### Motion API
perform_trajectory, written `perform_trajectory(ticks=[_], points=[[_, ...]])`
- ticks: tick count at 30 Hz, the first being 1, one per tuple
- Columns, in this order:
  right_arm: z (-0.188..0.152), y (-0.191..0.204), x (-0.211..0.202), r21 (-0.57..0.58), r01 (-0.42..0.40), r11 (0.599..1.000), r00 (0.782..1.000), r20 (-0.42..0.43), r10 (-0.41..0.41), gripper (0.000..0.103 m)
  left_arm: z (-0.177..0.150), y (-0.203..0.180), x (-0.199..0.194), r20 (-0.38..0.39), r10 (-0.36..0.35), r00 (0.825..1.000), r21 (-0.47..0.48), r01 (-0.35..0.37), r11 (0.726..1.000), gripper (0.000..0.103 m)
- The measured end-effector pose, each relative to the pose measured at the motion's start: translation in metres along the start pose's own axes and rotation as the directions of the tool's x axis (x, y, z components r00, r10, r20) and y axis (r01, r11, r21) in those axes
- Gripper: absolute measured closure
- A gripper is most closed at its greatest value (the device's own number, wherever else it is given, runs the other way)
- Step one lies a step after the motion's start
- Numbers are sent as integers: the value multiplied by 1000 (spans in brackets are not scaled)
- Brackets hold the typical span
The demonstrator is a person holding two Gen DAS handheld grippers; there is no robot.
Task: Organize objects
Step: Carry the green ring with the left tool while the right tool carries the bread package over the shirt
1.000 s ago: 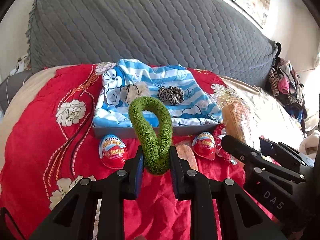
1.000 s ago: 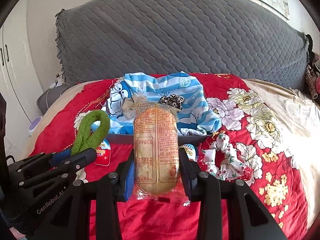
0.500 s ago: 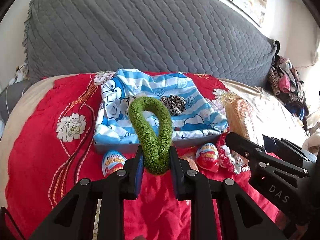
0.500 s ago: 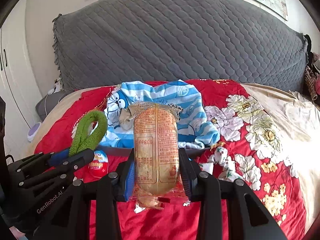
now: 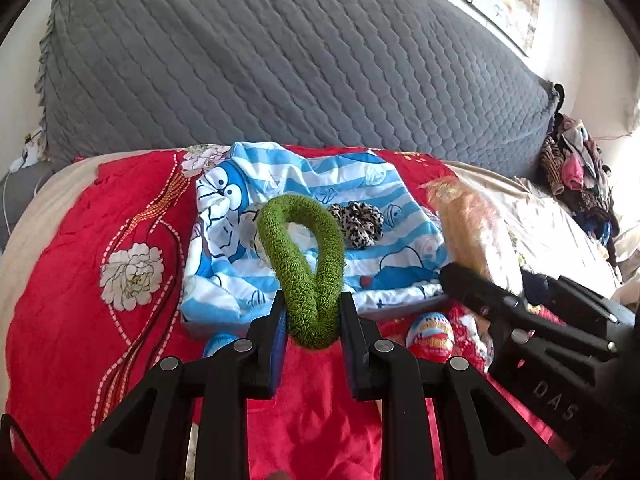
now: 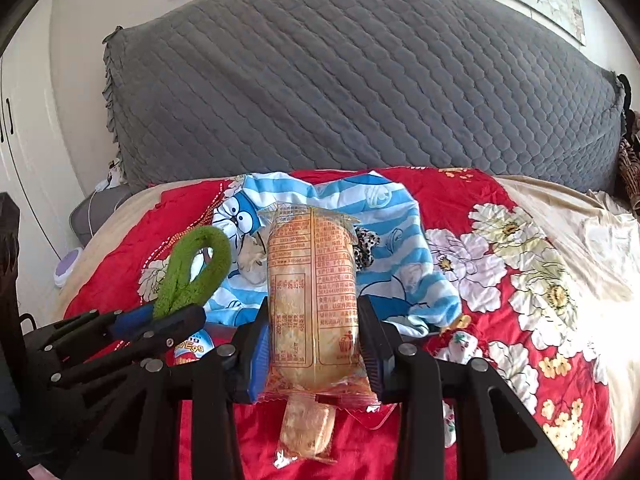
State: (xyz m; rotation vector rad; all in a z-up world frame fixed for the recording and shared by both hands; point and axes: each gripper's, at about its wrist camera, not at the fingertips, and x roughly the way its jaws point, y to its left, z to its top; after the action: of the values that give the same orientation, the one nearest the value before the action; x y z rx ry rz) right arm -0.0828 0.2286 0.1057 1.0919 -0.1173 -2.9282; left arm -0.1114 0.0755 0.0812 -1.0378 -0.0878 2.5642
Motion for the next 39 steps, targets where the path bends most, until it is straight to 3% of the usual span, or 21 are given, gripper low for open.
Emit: perform_trajectory(ticks=[39], points=[[28,-26,111,33,6,999,996,-87,-3,64,37,18,97,-37,37,999,18,-36,999,78]])
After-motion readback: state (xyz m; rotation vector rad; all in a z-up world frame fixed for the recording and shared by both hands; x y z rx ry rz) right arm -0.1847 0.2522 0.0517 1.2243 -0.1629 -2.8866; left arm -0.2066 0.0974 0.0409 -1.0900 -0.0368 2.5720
